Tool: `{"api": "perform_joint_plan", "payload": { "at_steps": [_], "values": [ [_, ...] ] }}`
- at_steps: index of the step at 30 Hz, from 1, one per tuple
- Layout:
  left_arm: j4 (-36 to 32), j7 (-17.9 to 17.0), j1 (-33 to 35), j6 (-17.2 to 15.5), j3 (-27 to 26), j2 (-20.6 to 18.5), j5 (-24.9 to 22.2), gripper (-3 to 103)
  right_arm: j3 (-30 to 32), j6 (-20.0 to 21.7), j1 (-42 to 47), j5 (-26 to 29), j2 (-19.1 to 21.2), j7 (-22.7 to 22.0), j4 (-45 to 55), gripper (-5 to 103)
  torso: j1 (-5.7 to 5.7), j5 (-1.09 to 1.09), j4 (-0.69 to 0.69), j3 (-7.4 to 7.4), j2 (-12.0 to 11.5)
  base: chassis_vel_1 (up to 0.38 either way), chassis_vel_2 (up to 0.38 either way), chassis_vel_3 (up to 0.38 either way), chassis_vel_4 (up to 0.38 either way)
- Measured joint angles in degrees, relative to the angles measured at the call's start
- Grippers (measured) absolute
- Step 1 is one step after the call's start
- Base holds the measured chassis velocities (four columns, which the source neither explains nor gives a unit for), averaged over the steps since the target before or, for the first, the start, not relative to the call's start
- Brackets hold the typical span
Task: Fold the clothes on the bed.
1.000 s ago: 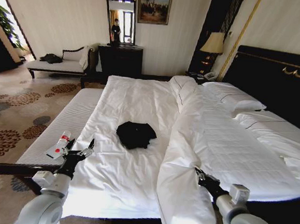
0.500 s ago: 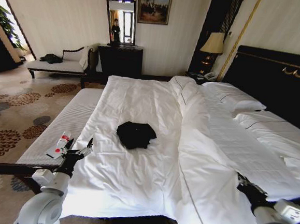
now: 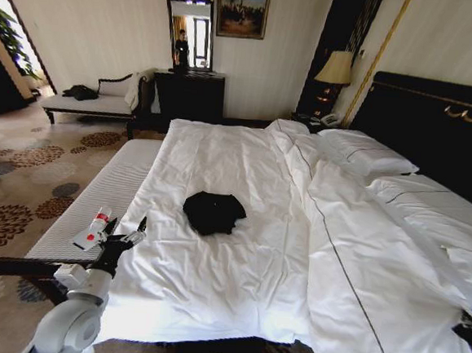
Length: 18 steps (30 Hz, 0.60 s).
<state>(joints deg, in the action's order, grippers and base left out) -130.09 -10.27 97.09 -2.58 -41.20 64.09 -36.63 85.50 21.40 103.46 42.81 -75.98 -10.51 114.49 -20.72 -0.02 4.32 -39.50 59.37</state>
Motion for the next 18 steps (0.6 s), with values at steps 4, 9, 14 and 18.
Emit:
{"api": "perform_joint_plan", "payload": {
  "at_steps": [4, 9, 14, 18],
  "values": [
    [0.1, 0.0, 0.1, 0.0, -0.1, 0.1, 0.0, 100, 2.1, -1.8, -0.8, -0.5, 1.0, 0.7, -5.4, 0, 0.0, 0.02, -0.03, 0.0, 0.0, 0.0, 0.0, 0.0, 0.0],
    [-0.1, -0.1, 0.2, 0.0, 0.2, 0.2, 0.4, 100, 4.2, -6.1, -2.9, -2.9, 3.8, 1.9, -13.3, 0, -0.01, 0.02, -0.07, 0.0, 0.0, 0.0, 0.0, 0.0, 0.0],
    [-0.6, -0.4, 0.5, -0.1, 0.2, 0.0, 0.6, 100, 5.2, -9.0, -5.1, -4.9, 8.6, 2.9, -20.7, 0, -0.02, 0.04, -0.04, -0.01, 0.0, 0.0, 0.0, 0.0, 0.0],
    [-0.9, -0.5, 1.1, -0.1, 0.3, 0.1, 1.0, 100, 5.9, -9.6, -6.6, -5.4, 11.2, 3.0, -25.4, 0, -0.02, 0.01, -0.04, -0.01, 0.0, 0.0, 0.0, 0.0, 0.0]
  ]
}}
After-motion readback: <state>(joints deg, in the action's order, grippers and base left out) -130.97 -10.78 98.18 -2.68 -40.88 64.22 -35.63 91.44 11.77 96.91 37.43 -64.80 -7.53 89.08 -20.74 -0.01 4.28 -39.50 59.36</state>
